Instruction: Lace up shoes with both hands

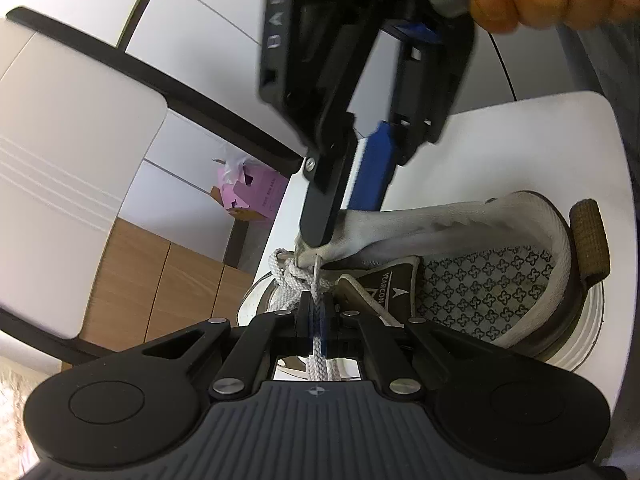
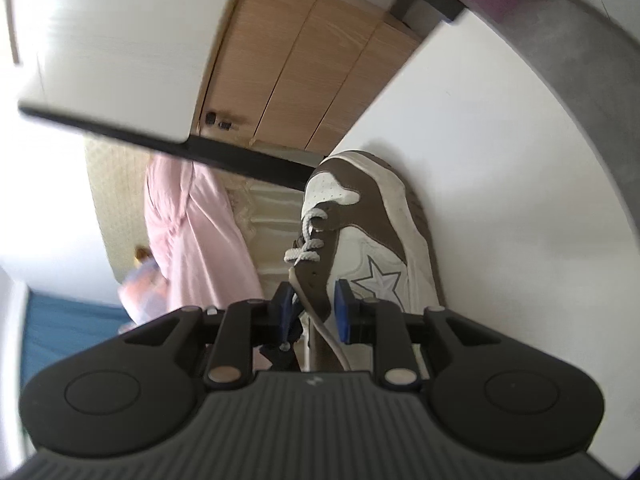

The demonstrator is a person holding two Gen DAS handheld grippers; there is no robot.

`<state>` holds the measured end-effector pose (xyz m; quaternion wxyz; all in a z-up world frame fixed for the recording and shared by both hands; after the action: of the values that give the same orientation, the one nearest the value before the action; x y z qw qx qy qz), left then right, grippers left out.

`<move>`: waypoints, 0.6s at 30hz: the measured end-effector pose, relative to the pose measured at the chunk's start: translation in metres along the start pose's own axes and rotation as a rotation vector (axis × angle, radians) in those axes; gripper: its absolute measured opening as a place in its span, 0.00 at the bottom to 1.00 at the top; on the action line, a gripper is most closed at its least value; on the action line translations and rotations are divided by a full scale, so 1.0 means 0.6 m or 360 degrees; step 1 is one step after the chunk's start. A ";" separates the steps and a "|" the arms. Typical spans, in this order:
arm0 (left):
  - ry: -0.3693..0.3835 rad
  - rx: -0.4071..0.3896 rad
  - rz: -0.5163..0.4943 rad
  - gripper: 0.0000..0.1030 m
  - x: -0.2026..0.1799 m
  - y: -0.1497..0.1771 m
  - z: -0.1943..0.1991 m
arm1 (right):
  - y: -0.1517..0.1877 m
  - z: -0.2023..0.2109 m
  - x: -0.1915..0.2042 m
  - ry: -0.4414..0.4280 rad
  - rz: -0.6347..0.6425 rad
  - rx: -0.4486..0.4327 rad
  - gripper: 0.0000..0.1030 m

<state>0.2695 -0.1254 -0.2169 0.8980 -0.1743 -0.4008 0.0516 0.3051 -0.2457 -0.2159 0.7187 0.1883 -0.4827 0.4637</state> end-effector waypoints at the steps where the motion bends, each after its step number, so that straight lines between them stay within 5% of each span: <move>1: -0.0001 -0.0003 -0.0001 0.03 0.000 0.000 0.000 | 0.000 0.000 0.007 0.0033 0.0075 0.0009 0.23; 5: 0.0002 -0.0001 0.0021 0.03 0.000 0.000 -0.001 | -0.004 0.016 0.036 0.0091 0.0293 -0.0032 0.25; 8: 0.0002 -0.0003 0.0034 0.03 0.000 0.000 -0.001 | -0.012 0.026 0.028 0.0070 0.0224 -0.0122 0.25; 12: 0.0006 0.0001 0.0065 0.03 0.003 -0.001 -0.006 | -0.004 0.007 0.006 0.0199 0.0211 -0.0083 0.22; 18: -0.0006 0.0009 0.0072 0.02 0.002 -0.002 -0.009 | 0.005 -0.007 0.027 0.0312 0.0446 -0.0068 0.21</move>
<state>0.2741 -0.1276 -0.2193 0.8963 -0.1807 -0.3983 0.0732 0.3063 -0.2336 -0.2045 0.6944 0.0578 -0.4416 0.5653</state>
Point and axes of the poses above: each gripper's, at about its wrist camera, not at the fingertips, and z roughly against the way its jaws point, x to its left, y to its underside, the point moved 8 cm from there along -z, roughly the way its jaws point, and after that the axes turned 1 degree about -y, right-handed, at the moved point
